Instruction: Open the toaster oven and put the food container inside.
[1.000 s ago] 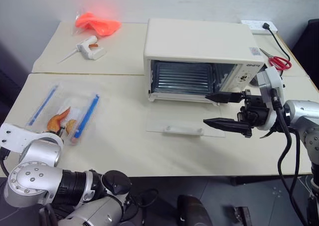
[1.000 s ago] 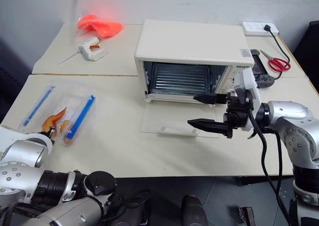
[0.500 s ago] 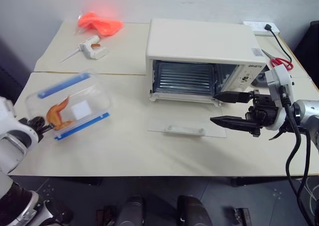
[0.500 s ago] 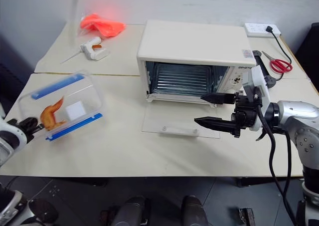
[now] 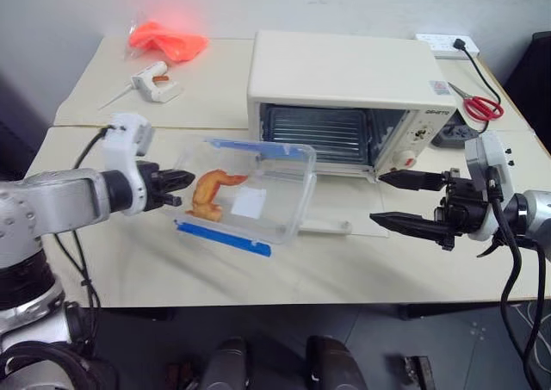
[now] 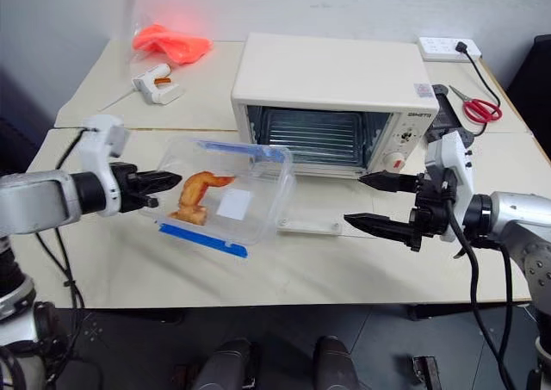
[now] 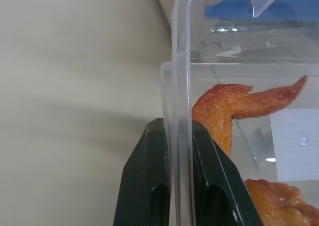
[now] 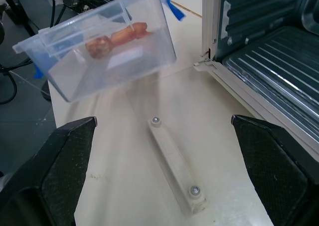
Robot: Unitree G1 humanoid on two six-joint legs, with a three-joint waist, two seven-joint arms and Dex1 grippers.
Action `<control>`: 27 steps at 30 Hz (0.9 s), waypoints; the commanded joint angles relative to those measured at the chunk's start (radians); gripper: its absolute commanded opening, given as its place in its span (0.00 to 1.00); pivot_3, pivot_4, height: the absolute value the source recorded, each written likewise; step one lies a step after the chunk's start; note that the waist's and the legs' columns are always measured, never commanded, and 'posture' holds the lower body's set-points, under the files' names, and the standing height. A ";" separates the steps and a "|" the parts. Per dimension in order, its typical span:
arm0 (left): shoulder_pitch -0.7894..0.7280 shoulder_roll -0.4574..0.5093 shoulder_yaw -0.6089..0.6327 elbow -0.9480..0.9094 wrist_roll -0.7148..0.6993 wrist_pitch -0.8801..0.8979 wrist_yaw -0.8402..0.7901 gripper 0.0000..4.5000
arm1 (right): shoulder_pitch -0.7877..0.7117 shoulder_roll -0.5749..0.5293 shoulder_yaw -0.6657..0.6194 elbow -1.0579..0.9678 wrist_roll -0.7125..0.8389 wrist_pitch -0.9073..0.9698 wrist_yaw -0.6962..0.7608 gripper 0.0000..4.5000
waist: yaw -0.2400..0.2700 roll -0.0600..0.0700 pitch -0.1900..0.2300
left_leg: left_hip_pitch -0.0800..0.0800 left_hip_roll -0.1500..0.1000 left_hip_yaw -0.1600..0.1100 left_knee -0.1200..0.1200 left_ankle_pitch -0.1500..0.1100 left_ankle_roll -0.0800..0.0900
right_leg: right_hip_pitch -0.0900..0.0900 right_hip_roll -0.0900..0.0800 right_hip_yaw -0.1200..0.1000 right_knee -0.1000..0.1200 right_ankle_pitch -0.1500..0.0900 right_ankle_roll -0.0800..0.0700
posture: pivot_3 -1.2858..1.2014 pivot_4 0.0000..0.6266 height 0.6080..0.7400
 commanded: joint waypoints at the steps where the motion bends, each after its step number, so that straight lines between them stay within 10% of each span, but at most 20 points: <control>1: -0.075 -0.044 -0.084 0.020 0.058 -0.010 -0.018 0.02 | 0.038 -0.013 -0.080 -0.058 0.037 0.006 -0.031 1.00 | 0.001 0.000 0.000 | 0.000 0.000 0.000 0.000 0.000 0.000 | 0.000 0.000 0.000 0.000 0.000 0.000 | 0.52 0.24 1.00; 20: -0.279 -0.310 -0.351 0.287 0.509 -0.234 -0.240 0.02 | 0.255 -0.034 -0.292 -0.119 0.064 -0.002 -0.076 1.00 | 0.003 0.000 0.000 | 0.000 -0.002 0.001 0.001 0.002 0.001 | 0.001 0.001 0.000 0.000 0.001 0.001 | 0.52 0.24 1.00; 27: -0.287 -0.364 -0.317 0.305 0.581 -0.265 -0.275 0.51 | 0.260 -0.028 -0.286 -0.098 0.047 -0.016 -0.085 1.00 | 0.004 0.000 0.000 | 0.000 -0.002 0.001 0.001 0.002 0.001 | 0.001 0.001 0.000 0.000 0.001 0.001 | 0.52 0.24 1.00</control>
